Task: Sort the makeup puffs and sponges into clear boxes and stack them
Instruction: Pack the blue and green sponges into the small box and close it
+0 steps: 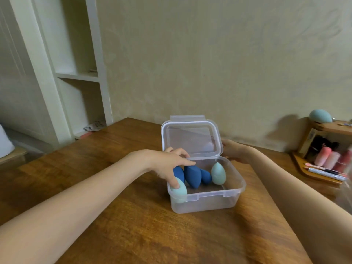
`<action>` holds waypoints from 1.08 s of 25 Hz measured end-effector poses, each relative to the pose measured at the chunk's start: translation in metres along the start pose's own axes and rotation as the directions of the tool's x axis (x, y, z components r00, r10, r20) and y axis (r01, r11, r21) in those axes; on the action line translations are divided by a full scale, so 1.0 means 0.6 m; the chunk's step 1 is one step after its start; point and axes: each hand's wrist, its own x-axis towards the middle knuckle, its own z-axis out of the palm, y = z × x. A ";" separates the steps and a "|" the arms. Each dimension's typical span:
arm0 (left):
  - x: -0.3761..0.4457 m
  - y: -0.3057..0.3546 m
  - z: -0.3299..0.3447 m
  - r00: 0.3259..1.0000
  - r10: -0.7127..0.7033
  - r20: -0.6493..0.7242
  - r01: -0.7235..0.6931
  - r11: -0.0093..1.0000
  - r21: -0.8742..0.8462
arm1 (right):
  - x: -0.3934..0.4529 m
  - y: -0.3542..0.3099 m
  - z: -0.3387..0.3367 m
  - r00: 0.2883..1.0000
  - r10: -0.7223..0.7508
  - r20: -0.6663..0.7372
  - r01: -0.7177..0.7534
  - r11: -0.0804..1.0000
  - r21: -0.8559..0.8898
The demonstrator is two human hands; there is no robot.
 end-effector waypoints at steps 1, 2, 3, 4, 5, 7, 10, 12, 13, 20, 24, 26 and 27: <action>0.002 -0.002 0.000 1.000 0.000 0.000 0.000 1.000 -0.002 | 0.009 0.003 0.002 1.000 -0.012 0.004 0.012 1.000 0.011; 0.004 -0.005 0.001 1.000 0.001 0.002 -0.001 1.000 -0.004 | 0.017 0.006 0.004 1.000 -0.005 0.021 0.004 0.999 0.036; 0.005 -0.006 0.001 1.000 0.002 0.003 -0.002 1.000 -0.007 | 0.022 0.011 0.003 1.000 0.006 0.029 -0.008 0.997 0.078; 0.006 -0.007 0.002 1.000 0.004 0.003 -0.004 1.000 -0.010 | 0.026 0.019 0.002 1.000 0.018 0.001 -0.018 0.991 0.133; 0.006 -0.007 0.004 1.000 0.006 0.001 -0.006 1.000 -0.012 | 0.028 0.027 -0.002 0.998 0.040 -0.053 -0.029 0.980 0.199; 0.005 -0.006 0.007 1.000 0.013 -0.011 -0.013 1.000 -0.011 | 0.018 0.032 -0.012 0.970 0.097 -0.223 -0.015 0.939 0.343; 0.002 -0.003 0.015 0.999 0.020 -0.047 -0.023 0.998 -0.053 | -0.029 0.019 -0.050 0.775 0.103 -0.623 0.216 0.884 0.415; 0.001 0.001 0.018 0.997 0.024 -0.078 -0.033 0.993 -0.114 | -0.083 -0.007 -0.077 0.696 0.022 -0.718 0.403 0.815 0.417; 0.001 0.005 0.019 0.995 0.025 -0.093 -0.039 0.988 -0.150 | -0.116 -0.029 -0.077 0.749 -0.057 -0.660 0.459 0.763 0.455; 0.032 0.077 0.017 0.989 0.075 -0.130 -0.101 0.973 -0.205 | -0.214 -0.007 0.016 0.999 -0.043 0.025 0.041 0.997 0.072; 0.062 0.111 0.011 0.989 0.097 -0.114 -0.119 0.972 -0.202 | -0.203 0.015 0.001 0.999 0.037 -0.007 -0.037 0.946 -0.321; 0.076 0.124 0.006 0.989 0.111 -0.095 -0.126 0.975 -0.182 | -0.190 0.029 0.005 0.995 0.045 -0.087 -0.078 0.898 -0.433; 0.082 0.129 0.002 0.990 0.115 -0.083 -0.128 0.976 -0.173 | -0.187 0.033 0.007 0.991 0.039 -0.124 -0.092 0.885 -0.457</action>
